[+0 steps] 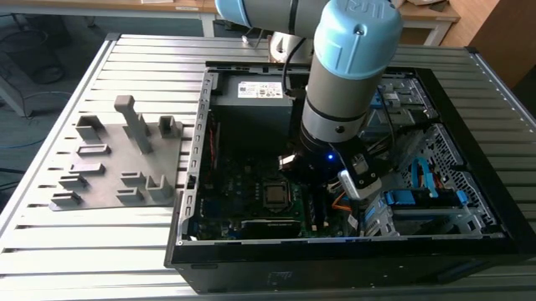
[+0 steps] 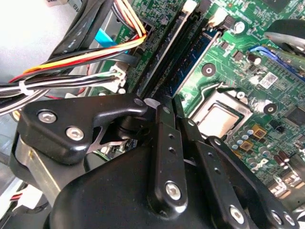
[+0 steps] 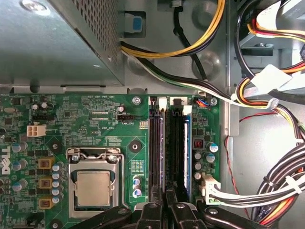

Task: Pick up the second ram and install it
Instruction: 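Insert the second ram into the second slot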

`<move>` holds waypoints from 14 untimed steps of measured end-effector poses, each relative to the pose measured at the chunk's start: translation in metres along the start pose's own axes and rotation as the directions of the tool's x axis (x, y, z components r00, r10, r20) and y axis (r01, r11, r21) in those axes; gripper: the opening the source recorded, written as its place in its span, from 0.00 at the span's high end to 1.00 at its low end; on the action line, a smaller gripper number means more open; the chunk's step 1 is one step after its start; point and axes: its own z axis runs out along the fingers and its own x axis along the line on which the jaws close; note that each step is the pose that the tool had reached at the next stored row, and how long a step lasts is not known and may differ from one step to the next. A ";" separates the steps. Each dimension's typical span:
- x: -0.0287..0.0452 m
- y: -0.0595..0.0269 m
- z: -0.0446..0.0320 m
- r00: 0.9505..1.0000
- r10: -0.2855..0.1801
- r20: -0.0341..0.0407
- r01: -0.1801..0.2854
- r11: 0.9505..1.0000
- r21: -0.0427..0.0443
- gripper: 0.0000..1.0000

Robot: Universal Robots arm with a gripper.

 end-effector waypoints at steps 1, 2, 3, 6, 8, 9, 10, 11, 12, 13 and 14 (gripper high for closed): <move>0.0000 0.0001 0.0006 1.000 0.000 0.000 0.000 1.000 0.000 0.86; 0.0000 0.0002 0.0010 1.000 0.000 0.000 0.000 1.000 0.000 0.86; 0.0000 0.0002 0.0011 1.000 0.000 0.000 0.000 1.000 0.000 0.86; 0.0000 0.0003 0.0015 1.000 0.000 0.000 0.000 1.000 -0.001 0.86; -0.0001 0.0008 0.0025 1.000 0.000 0.001 0.000 1.000 -0.004 0.86; -0.0001 0.0006 0.0024 1.000 0.000 0.001 0.000 1.000 -0.003 0.85; 0.0000 0.0005 0.0023 1.000 0.000 0.001 0.000 1.000 -0.002 0.85; 0.0000 0.0003 0.0016 1.000 0.000 0.000 0.000 1.000 -0.001 0.79; 0.0000 0.0003 0.0013 1.000 0.000 0.000 0.000 1.000 -0.001 0.79; 0.0000 0.0003 0.0002 1.000 0.000 0.000 0.000 1.000 0.000 0.79; -0.0001 0.0003 -0.0029 1.000 0.000 0.000 0.000 1.000 -0.001 0.79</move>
